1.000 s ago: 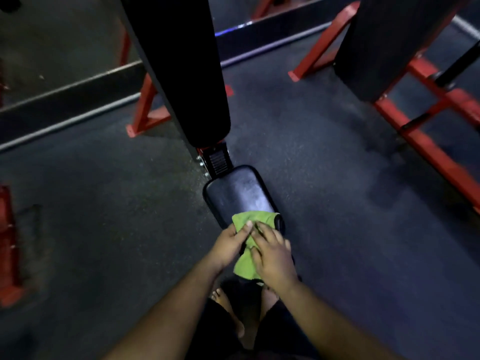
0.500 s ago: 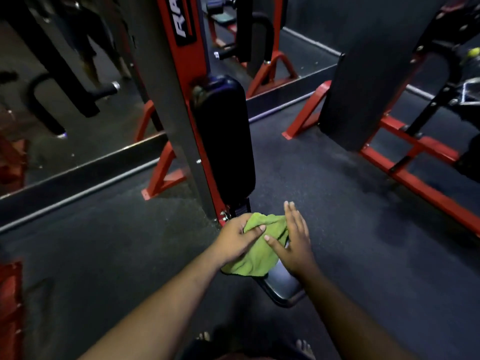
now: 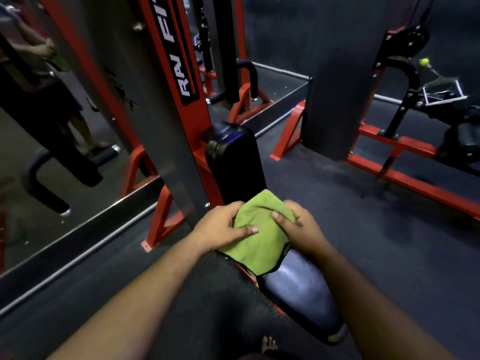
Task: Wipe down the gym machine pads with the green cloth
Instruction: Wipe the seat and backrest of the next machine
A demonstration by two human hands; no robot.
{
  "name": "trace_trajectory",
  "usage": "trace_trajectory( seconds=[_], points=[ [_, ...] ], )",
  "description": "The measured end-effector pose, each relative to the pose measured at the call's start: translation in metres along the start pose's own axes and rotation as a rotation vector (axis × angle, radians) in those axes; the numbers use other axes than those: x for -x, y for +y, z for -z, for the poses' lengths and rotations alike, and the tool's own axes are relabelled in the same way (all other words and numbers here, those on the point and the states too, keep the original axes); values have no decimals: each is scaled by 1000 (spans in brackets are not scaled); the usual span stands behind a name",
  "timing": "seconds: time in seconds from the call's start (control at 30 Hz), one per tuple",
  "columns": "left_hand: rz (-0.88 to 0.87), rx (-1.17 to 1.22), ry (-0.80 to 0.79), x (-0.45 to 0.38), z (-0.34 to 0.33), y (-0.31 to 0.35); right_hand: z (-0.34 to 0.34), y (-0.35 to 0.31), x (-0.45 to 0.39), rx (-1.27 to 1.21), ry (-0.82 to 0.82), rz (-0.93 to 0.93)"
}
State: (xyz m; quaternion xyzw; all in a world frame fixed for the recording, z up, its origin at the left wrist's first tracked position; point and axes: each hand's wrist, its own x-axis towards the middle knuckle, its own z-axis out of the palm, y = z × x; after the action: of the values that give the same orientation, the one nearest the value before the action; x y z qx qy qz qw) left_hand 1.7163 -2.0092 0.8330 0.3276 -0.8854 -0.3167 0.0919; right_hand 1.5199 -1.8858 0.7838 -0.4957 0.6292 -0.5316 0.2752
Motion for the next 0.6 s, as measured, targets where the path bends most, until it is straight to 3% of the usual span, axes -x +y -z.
trace_trajectory(
  seconds=[0.13,0.3,0.37,0.47,0.6],
  points=[
    [31,0,142,-27,36,-13,-12,-6,-62,76,181,-6],
    [-58,-41,389,-90,93,3,-43,-44,-158,327,606,31],
    [-14,-97,380,-123,115,0,-64,-60,-185,366,600,-32],
    [-25,-176,269,-156,132,-25,-112,-64,-190,300,417,-88],
    [-114,152,244,-160,134,-52,-141,-52,-184,223,528,-78]
  ],
)
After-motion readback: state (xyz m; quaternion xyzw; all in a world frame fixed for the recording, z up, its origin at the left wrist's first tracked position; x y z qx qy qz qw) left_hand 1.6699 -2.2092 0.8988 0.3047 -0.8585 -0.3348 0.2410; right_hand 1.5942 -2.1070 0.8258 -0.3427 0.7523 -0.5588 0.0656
